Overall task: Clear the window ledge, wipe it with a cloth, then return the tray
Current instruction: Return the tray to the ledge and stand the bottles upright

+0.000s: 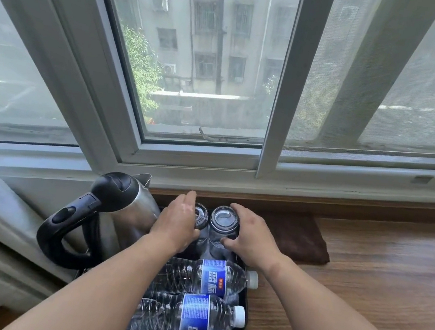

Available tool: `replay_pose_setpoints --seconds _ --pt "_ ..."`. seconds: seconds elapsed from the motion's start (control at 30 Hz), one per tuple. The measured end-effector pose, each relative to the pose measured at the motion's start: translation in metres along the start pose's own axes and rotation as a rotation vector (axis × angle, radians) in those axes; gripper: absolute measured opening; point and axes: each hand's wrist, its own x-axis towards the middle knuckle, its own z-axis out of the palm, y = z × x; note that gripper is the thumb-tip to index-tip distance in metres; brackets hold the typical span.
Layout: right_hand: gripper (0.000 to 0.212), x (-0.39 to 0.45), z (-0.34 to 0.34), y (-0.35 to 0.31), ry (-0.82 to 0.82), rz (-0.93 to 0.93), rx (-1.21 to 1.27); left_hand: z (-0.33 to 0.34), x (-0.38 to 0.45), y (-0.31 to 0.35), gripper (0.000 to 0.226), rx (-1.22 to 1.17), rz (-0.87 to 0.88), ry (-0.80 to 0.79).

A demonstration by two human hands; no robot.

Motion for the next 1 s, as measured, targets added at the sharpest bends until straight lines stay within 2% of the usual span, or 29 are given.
replay_pose_setpoints --seconds 0.1,0.23,0.37,0.53,0.67,0.77,0.87,1.0 --pt "0.101 -0.003 -0.003 0.001 -0.019 -0.005 0.012 -0.001 -0.004 0.002 0.084 0.013 0.026 -0.007" --pt "0.113 -0.017 -0.017 0.003 -0.007 -0.069 -0.020 -0.009 -0.019 0.002 0.105 0.038 0.150 -0.004" --pt "0.110 -0.042 -0.034 0.003 -0.038 -0.171 -0.186 -0.026 -0.049 0.000 0.117 0.211 0.356 0.001" --pt "0.106 -0.076 -0.039 -0.005 -0.092 -0.227 -0.326 -0.035 -0.085 -0.023 0.117 0.309 0.528 0.014" --pt "0.101 -0.098 -0.028 -0.011 -0.065 -0.206 -0.292 -0.025 -0.114 -0.046 0.114 0.317 0.528 -0.020" --pt "0.089 -0.112 -0.012 -0.009 -0.015 -0.162 -0.274 -0.001 -0.141 -0.067 0.111 0.271 0.470 -0.018" --pt "0.079 -0.118 0.004 -0.004 -0.115 -0.067 -0.228 0.028 -0.158 -0.084 0.094 0.273 0.402 -0.018" --pt "0.073 -0.113 0.005 -0.008 -0.170 0.016 -0.247 0.044 -0.163 -0.089 0.078 0.253 0.388 0.103"
